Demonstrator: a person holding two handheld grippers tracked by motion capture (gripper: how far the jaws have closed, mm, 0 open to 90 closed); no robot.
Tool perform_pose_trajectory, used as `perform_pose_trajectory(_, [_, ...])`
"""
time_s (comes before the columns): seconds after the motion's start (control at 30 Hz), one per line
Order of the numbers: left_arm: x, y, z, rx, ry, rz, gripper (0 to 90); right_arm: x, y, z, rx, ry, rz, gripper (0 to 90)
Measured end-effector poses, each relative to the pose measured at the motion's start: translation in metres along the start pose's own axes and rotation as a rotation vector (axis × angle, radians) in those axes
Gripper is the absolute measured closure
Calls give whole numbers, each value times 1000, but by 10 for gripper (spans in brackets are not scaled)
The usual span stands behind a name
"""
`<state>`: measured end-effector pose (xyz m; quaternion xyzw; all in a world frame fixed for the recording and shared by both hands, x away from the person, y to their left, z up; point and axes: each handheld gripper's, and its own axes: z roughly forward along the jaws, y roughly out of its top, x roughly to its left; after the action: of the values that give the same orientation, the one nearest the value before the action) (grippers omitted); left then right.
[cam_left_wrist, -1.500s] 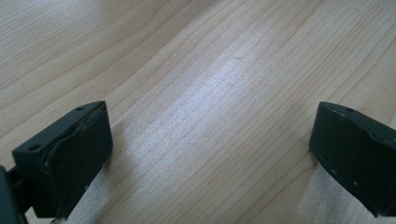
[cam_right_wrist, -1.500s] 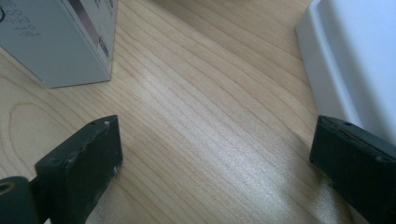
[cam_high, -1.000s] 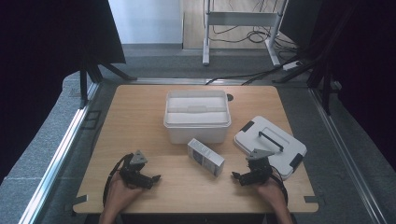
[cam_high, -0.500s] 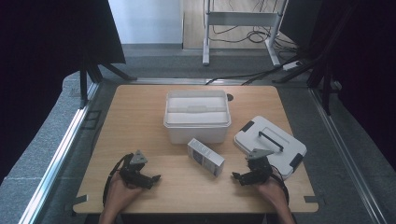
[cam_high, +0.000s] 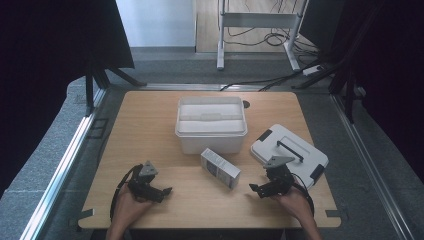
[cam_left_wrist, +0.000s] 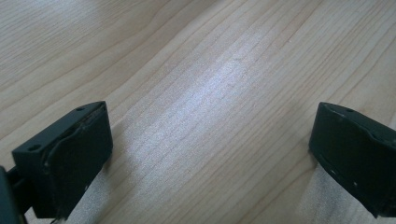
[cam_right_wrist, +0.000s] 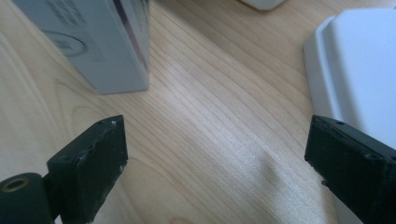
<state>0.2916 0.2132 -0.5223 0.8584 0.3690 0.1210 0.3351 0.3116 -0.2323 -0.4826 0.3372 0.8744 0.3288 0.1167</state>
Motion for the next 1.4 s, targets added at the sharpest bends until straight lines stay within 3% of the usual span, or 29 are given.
perform_pose_trajectory(0.47, [0,0,0,3,-1,3,0,-1,37,-33,22,47,3,64])
perform_pose_trajectory(0.73, [0,0,0,1,-1,1,0,5,65,-44,44,47,-36,69])
perform_pose_trajectory(0.87, [0,0,0,1,-2,0,0,11,87,-49,52,71,-65,75])
perform_pose_trajectory(1.2, [0,0,0,1,-2,0,0,31,127,-41,93,97,-130,80])
perform_pose_trajectory(1.23, [0,0,0,2,-1,1,0,38,135,-36,112,100,-163,84])
perform_pose_trajectory(1.4, [0,0,0,2,-1,3,0,49,146,-18,166,104,-220,135])
